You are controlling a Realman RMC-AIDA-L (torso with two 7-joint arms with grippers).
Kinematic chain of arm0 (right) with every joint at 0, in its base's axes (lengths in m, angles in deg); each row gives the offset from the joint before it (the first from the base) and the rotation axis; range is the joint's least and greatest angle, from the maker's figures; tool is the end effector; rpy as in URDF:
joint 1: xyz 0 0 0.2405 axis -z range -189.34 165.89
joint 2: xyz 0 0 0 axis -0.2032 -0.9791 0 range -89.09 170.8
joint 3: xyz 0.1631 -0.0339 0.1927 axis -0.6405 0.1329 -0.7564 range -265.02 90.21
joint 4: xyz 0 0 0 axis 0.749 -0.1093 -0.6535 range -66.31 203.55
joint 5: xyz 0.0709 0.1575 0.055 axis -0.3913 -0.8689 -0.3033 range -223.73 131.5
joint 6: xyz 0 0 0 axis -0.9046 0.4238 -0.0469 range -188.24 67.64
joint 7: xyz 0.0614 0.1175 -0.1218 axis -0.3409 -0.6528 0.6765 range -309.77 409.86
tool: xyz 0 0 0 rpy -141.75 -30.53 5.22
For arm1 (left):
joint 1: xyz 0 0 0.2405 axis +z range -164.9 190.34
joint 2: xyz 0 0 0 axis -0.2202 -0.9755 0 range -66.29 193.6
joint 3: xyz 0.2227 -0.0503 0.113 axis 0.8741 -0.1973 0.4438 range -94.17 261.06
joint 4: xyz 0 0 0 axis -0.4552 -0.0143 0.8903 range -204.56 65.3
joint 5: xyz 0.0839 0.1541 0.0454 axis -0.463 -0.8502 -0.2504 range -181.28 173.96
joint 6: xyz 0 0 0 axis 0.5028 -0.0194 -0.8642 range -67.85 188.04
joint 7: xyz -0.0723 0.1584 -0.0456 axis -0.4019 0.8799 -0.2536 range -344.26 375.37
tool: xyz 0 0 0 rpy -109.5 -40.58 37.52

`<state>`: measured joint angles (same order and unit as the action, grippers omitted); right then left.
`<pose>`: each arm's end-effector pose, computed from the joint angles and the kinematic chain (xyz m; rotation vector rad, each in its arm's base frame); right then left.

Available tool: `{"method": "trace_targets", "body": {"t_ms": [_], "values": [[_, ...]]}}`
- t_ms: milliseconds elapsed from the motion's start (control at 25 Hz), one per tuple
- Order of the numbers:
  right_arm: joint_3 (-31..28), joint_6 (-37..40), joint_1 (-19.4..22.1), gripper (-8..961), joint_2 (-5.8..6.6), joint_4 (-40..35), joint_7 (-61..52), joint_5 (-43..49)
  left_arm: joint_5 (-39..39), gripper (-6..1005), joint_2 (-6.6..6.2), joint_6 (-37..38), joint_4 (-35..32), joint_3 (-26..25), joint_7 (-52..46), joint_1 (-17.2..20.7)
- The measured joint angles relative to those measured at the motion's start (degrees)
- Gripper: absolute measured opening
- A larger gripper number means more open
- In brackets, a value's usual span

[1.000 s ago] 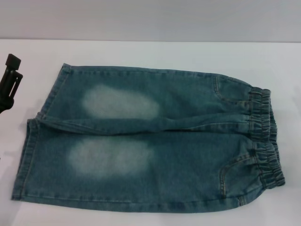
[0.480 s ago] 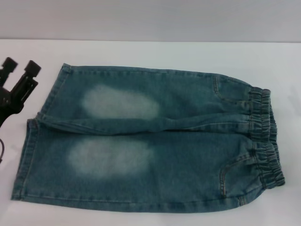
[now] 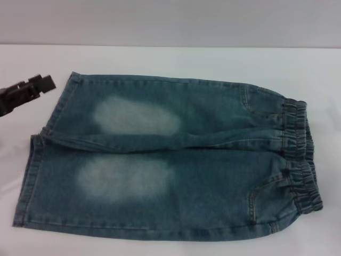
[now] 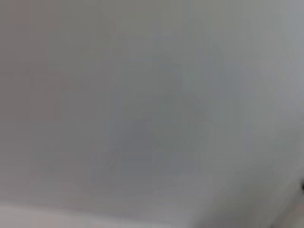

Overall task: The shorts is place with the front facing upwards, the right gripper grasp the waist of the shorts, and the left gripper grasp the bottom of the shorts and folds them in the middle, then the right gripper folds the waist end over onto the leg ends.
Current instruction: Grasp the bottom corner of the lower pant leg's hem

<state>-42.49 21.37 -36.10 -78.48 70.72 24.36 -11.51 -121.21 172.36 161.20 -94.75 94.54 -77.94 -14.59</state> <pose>0.3131 0.3281 0.0351 -1.4483 0.6304 0.9471 -0.2739 0.3118 0.0657 -2.2978 -1.1508 -1.1502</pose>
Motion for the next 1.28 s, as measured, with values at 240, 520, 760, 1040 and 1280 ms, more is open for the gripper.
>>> {"method": "trace_targets", "body": {"t_ms": [240,520,760,1040,1280], "values": [[-0.3,-5.43,-0.53,787,0.15,-1.09,0.26,-0.44,-0.22,801,-3.48,2.22,-8.21,14.84,-18.0,-0.14],[-3.27,-8.6,-0.6,786,0.17,-2.21,0.39,-0.54,-3.72,801,-5.38,4.18,-13.28,21.19,-29.42,0.65],[-3.96,-10.97,-0.64,786,0.17,-3.41,0.61,-0.57,-9.41,801,-6.68,4.49,-12.97,21.33,-35.01,0.61],[-4.49,-13.2,-1.24,786,0.16,-3.81,0.68,-0.6,-14.01,802,-6.64,5.01,-12.79,21.46,-38.42,1.33],[-4.49,-13.91,-1.59,786,0.17,-3.82,0.69,-0.59,-17.36,802,-5.71,4.19,-12.79,21.65,-38.52,2.09]]}}
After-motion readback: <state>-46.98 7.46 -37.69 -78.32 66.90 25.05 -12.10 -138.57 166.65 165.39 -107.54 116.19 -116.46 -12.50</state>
